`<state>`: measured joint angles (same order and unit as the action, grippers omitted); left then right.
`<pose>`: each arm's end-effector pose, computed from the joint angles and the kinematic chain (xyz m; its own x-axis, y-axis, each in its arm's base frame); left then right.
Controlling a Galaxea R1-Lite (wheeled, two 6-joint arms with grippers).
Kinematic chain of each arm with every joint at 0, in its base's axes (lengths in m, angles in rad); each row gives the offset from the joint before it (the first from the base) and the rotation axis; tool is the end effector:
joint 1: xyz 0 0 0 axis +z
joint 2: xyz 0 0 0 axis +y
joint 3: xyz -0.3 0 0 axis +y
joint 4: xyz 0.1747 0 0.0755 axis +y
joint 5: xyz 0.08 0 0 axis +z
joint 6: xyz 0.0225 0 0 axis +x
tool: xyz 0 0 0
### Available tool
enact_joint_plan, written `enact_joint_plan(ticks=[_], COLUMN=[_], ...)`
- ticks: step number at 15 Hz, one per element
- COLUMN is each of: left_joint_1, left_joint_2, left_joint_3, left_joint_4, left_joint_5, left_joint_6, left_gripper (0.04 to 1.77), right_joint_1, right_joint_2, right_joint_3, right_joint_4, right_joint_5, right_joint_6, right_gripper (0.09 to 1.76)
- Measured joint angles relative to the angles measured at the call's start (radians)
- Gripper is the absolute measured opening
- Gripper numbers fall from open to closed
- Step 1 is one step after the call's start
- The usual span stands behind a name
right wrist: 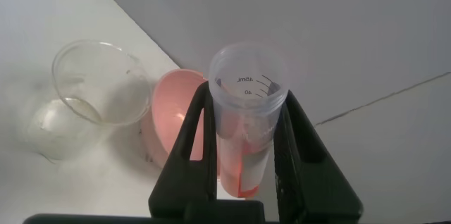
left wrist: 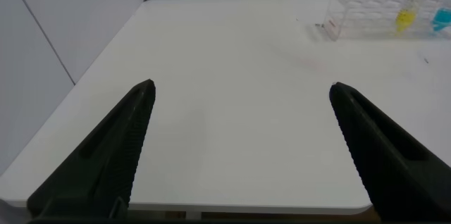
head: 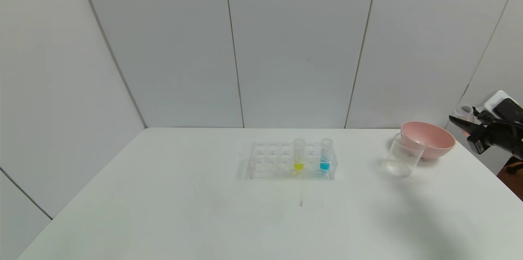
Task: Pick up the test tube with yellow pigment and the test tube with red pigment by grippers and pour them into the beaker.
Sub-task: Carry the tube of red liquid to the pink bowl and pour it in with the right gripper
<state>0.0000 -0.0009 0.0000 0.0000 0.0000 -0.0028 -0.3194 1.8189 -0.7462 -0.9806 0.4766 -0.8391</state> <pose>-0.0229 0.0000 0.0755 1.0000 0.0000 0.0009 0.0000 1.0000 -0.0028 0.3099 -0.0916 0.1642 0.9841 0.1577 -0.0817 -0.1683 0.6810 -0.7127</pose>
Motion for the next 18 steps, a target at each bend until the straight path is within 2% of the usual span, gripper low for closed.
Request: enact_joint_plan(ticks=[3, 7, 14, 18], left_joint_1=[0.0, 0.0, 0.0, 0.0], left_joint_2=[0.0, 0.0, 0.0, 0.0], left_joint_3=[0.0, 0.0, 0.0, 0.0], left_joint_4=[0.0, 0.0, 0.0, 0.0], left_joint_5=[0.0, 0.0, 0.0, 0.0], left_joint_6=[0.0, 0.0, 0.0, 0.0], left_gripper=[1.76, 1.76, 1.76, 1.76], right_joint_1=[0.007, 0.029, 0.091, 0.119], right_joint_2=[0.039, 0.095, 0.146, 0.16], right_joint_3=[-0.007, -0.048, -0.083, -0.101], right_joint_4=[0.002, 0.003, 0.033, 0.028], right_joint_5=[-0.002, -0.027, -0.205, -0.267], right_joint_6=[-0.15, -0.259, -0.504, -0.622], right_gripper=[0.52, 0.52, 0.52, 0.52])
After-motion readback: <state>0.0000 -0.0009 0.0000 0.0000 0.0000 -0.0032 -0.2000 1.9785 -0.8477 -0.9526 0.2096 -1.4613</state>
